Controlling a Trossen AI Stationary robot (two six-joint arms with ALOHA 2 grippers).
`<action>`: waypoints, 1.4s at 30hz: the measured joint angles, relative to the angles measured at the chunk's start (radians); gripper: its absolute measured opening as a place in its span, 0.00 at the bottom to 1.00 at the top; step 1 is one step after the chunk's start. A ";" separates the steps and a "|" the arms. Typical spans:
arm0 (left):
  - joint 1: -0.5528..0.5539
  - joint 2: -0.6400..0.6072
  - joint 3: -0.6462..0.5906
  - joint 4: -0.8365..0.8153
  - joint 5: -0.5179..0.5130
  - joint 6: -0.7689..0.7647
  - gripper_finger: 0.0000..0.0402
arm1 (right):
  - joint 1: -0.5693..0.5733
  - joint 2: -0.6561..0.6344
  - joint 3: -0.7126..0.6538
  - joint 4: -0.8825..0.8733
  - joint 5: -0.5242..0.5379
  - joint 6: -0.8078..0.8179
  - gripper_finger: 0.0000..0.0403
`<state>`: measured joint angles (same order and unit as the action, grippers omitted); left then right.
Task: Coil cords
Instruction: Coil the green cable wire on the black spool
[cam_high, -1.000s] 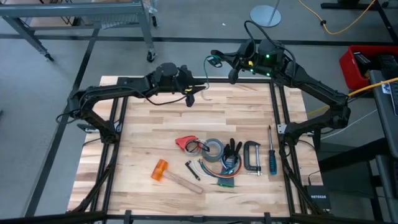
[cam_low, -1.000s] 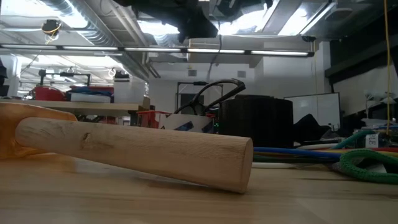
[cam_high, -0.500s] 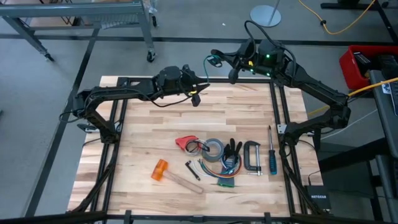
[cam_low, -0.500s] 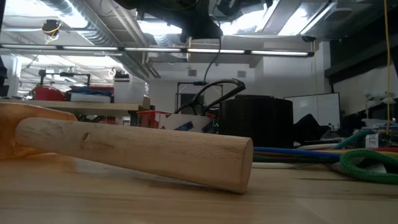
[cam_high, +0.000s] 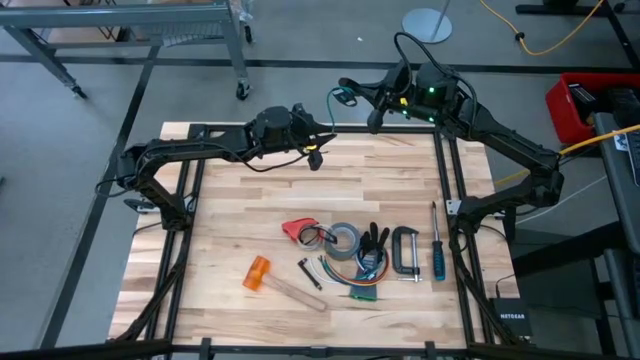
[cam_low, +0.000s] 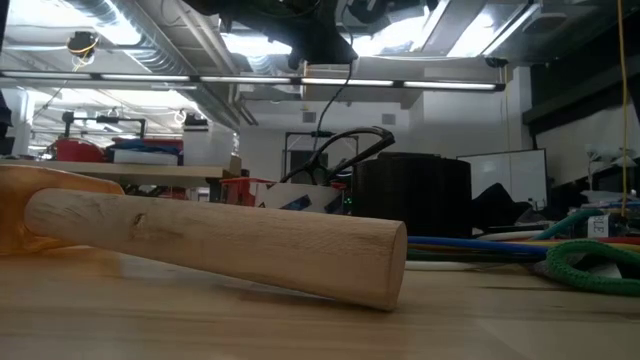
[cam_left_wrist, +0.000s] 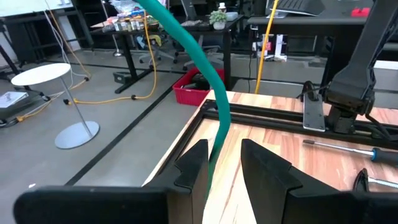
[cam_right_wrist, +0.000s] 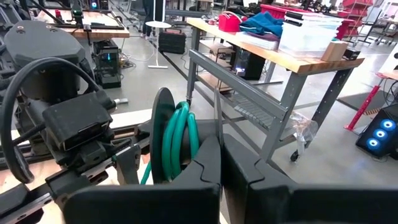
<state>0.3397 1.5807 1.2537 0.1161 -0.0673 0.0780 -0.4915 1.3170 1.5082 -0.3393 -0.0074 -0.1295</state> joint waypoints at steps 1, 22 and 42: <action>0.000 0.000 0.000 0.000 0.000 0.000 0.22 | 0.000 0.000 0.000 0.000 0.000 0.000 0.00; 0.000 0.000 0.000 -0.026 -0.028 -0.014 0.11 | 0.000 0.000 0.000 0.039 -0.001 0.001 0.00; -0.010 0.000 0.000 0.046 0.008 -0.100 0.00 | 0.002 0.028 0.000 0.099 -0.004 0.002 0.00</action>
<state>0.3294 1.5810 1.2537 0.1617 -0.0589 -0.0217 -0.4900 1.3447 1.5082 -0.2406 -0.0113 -0.1277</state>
